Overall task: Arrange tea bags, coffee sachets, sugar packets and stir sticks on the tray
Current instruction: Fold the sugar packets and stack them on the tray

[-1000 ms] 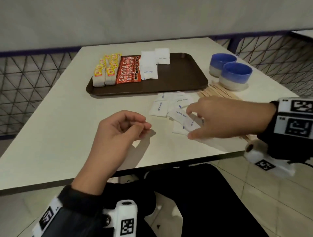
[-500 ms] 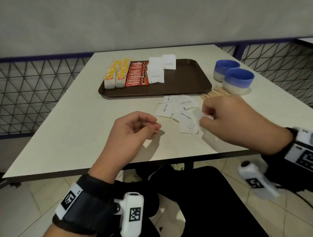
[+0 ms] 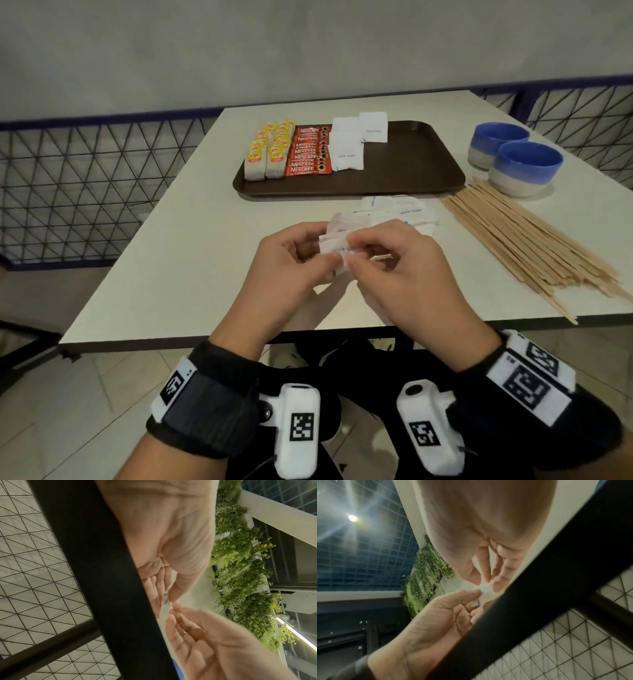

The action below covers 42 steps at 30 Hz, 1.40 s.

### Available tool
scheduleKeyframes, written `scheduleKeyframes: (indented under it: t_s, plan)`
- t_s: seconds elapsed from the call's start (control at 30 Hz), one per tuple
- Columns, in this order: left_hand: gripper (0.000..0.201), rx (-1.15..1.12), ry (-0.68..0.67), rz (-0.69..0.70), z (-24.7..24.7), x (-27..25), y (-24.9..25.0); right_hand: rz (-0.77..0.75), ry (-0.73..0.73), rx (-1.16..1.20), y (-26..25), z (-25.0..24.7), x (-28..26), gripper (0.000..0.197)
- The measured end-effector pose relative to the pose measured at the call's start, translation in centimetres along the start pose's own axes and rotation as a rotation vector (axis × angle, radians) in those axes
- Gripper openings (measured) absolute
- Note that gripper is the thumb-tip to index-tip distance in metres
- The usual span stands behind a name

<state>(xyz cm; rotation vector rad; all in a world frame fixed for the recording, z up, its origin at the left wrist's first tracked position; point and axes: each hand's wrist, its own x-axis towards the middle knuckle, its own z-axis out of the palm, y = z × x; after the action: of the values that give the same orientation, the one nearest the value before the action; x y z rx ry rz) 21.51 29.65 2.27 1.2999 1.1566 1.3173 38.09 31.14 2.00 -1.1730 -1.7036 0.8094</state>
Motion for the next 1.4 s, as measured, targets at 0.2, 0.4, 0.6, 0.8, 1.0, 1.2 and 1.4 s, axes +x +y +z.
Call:
scheduleKeyframes:
  t_s: [0.2,0.4,0.6,0.8,1.0,1.2,1.4]
  plan:
    - [0.034,-0.139,0.063,-0.032,-0.4,0.2,-0.2,0.073,0.049,0.075,0.7,0.2,0.3,0.056]
    - [0.017,-0.115,0.095,-0.049,-0.3,0.4,-0.3,0.117,-0.039,0.322,1.4,0.3,1.0,0.035]
    - [0.022,-0.163,0.095,-0.11,-0.1,0.3,0.0,0.125,0.088,0.47,2.5,-0.5,1.2,0.028]
    - [0.028,-0.172,0.036,-0.151,0.0,0.2,0.2,0.074,0.104,0.472,2.3,-0.3,0.9,0.029]
    - [0.032,-0.078,-0.02,-0.065,-0.1,-0.1,-0.2,0.06,0.08,0.277,2.4,0.7,1.1,0.034]
    - [0.033,-0.154,-0.018,-0.041,-0.5,0.0,-0.4,0.132,-0.002,0.412,2.6,0.7,1.1,0.027]
    - [0.038,-0.185,-0.067,-0.056,-0.6,0.1,-0.5,0.129,-0.021,0.457,2.6,-0.1,1.1,0.011]
